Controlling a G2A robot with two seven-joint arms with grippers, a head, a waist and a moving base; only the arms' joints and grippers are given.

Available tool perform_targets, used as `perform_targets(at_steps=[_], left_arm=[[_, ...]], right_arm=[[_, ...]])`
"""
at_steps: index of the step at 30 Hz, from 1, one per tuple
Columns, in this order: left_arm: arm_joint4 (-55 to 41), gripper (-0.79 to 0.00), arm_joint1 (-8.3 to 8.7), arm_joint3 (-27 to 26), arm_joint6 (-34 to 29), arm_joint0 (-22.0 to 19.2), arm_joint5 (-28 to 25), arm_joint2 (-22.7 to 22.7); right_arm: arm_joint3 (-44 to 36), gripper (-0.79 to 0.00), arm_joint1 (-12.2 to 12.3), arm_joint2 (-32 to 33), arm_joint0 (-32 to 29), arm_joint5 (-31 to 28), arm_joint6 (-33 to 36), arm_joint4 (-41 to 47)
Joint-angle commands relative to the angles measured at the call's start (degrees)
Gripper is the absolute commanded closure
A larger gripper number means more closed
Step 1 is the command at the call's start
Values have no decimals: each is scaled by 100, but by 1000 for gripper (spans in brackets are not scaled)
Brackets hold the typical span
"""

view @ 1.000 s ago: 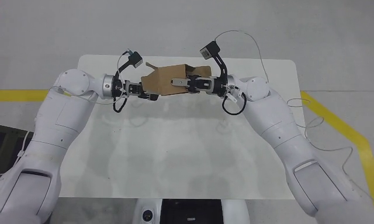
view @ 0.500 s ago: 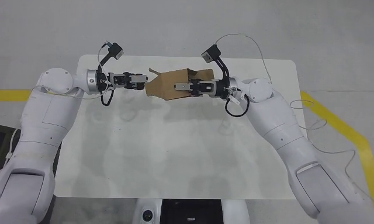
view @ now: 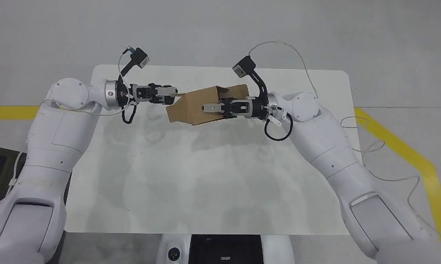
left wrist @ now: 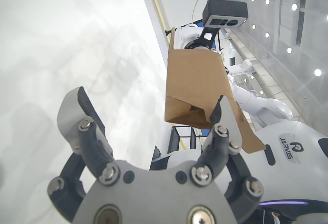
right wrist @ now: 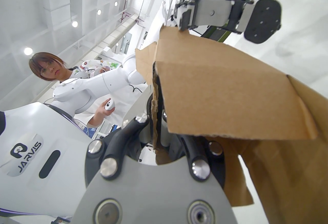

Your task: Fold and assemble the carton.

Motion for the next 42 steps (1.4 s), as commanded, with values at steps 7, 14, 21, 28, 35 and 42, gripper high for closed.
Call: perform_targets(at_steps=[7, 14, 21, 28, 35, 42], left_arm=[[-30, -785, -2, -119, -108, 61, 100, 95], [-31, -785, -11, -219, -120, 75, 112, 208], [-60, -785, -9, -218, -116, 45, 108, 262], [-114, -785, -4, -209, -108, 33, 100, 305], [-148, -785, 14, -149, -85, 25, 77, 291], [-83, -785, 86, -174, -50, 26, 42, 109]], right_arm=[[34, 0, -19, -33, 46, -52, -52, 97], [-16, 0, -70, -158, 98, -56, -56, 156], [-15, 0, -89, -223, 121, -59, -58, 177], [-5, 0, -93, -250, 140, -57, -57, 192], [201, 0, -59, -177, 167, -131, -130, 94], [611, 0, 8, -51, 190, -276, -277, -295]])
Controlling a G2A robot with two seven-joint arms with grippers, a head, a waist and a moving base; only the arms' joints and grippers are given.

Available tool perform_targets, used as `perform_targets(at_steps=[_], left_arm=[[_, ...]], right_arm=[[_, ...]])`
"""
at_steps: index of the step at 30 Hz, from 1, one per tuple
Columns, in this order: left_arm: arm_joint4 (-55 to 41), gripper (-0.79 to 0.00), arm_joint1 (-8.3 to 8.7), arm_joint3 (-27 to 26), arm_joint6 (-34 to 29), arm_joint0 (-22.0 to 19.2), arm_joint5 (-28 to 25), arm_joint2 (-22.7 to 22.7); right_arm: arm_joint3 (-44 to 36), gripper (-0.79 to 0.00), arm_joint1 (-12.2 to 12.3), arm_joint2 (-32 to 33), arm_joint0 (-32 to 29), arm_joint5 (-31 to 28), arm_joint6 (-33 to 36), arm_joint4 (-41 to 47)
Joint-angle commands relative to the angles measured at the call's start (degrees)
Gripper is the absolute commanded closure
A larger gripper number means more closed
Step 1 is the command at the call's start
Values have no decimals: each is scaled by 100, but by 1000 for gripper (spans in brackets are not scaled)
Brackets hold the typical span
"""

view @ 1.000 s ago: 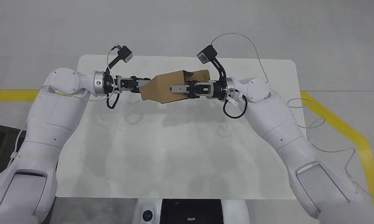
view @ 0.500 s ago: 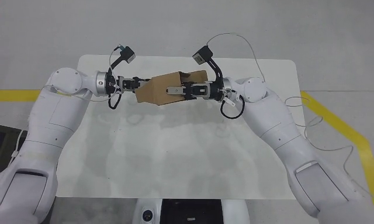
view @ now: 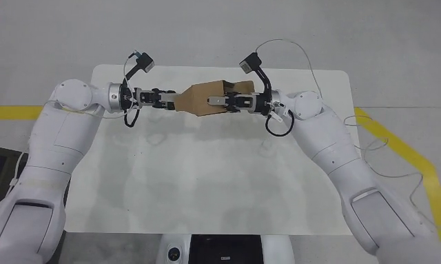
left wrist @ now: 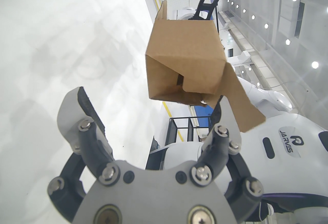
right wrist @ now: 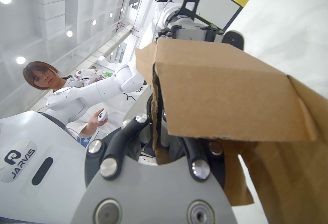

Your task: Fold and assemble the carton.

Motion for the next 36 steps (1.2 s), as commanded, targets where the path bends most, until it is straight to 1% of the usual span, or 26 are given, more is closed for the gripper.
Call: perform_targets(at_steps=[1, 7, 11, 14, 19, 22, 27, 36], left_arm=[[-33, -785, 23, -61, -1, 9, 1, -77], [69, -785, 71, -389, 15, 70, -14, -195], [352, -785, 81, -640, 14, 123, -14, -121], [709, -785, 91, -729, 53, 127, -52, -59], [1091, -785, 103, -634, 263, 121, -10, -37], [1114, -785, 116, -508, 357, 130, 54, -82], [1134, -785, 143, -425, 325, 149, 58, -140], [1128, -785, 144, -461, 322, 195, 90, -105]], right_arm=[[110, 0, 17, 24, -4, -27, -27, -125], [263, 0, 30, 55, -31, -64, -102, -382], [248, 0, 13, 46, -46, -33, -163, -474], [200, 0, -1, 50, -27, 1, -198, -513], [138, 0, -7, 95, -27, 1, -209, -531], [79, 0, -6, 130, -44, -4, -175, -498], [-18, 0, -8, 181, -83, 0, -117, -421], [-155, 0, -51, 216, -83, 2, 2, -200]])
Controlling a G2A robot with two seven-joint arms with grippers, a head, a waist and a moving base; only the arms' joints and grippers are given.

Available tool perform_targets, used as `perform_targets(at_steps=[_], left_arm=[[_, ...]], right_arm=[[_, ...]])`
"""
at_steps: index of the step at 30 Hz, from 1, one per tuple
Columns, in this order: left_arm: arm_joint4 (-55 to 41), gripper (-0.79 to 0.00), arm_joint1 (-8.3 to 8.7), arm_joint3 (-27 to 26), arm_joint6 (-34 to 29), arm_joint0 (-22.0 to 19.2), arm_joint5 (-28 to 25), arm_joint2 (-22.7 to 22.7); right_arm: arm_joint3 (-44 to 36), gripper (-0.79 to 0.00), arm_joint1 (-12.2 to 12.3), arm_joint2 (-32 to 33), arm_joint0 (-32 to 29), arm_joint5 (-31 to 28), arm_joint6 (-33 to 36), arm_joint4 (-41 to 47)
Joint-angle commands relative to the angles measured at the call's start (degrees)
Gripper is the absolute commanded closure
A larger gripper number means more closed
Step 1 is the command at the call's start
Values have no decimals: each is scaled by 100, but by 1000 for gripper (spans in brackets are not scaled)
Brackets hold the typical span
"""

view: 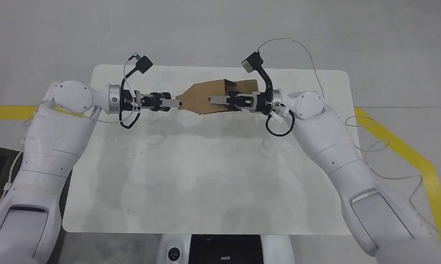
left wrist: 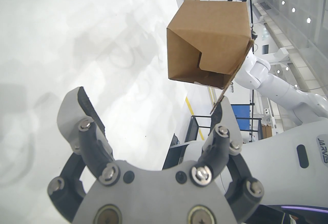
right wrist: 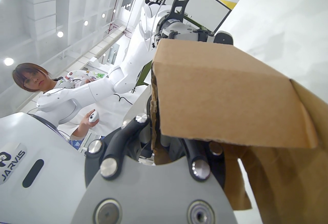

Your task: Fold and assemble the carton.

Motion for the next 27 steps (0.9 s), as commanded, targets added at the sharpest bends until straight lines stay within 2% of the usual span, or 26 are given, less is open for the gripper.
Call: perform_targets(at_steps=[1, 27], left_arm=[[2, -785, -3, -5, 13, -2, 4, 12], [-379, -785, -141, -27, 106, -117, -49, 286]], right_arm=[[-24, 0, -13, -6, -4, 11, 35, 65], [-393, 0, -119, -150, -86, 222, 246, 735]])
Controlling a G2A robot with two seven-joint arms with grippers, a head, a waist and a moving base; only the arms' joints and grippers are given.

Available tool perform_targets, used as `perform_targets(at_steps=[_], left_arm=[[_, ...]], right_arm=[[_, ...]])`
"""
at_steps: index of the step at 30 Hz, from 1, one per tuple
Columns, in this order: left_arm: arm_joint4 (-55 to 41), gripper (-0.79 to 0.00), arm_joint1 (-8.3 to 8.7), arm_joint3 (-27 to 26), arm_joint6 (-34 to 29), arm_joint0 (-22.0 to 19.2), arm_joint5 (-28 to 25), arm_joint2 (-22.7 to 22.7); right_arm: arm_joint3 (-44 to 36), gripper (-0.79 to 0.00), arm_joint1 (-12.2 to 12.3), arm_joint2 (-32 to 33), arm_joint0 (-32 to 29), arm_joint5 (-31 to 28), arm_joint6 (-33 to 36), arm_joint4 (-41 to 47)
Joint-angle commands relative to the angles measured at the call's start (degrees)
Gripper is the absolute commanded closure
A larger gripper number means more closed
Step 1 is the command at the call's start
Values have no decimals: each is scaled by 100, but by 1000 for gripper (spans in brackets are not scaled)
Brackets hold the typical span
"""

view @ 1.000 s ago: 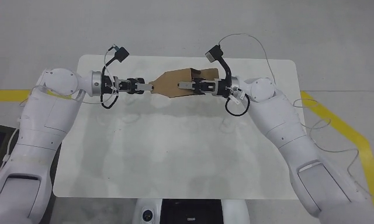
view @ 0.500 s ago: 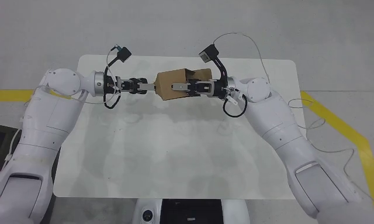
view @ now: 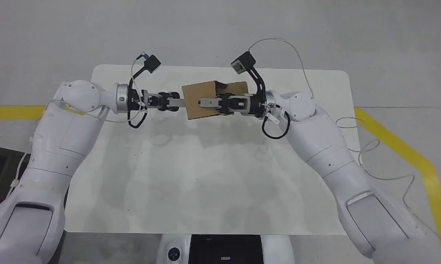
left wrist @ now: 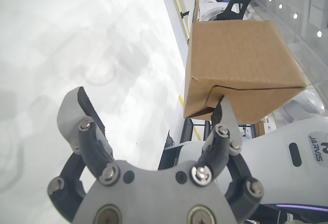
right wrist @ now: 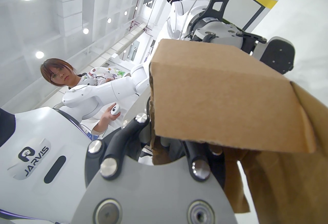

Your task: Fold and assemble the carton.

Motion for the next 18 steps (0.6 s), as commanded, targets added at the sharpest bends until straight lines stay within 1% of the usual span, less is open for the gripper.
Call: perform_targets(at_steps=[1, 13, 18], left_arm=[[-25, -785, -17, -3, 18, -17, -5, 32], [-135, -785, -100, 76, -27, -122, -80, 183], [-81, -785, -100, 195, -33, -160, -108, 163]], right_arm=[[-5, 0, -4, -7, 4, 7, 7, 14], [34, 0, -17, -30, 31, 25, 25, 62], [224, 0, -8, -33, 62, 26, 26, -65]])
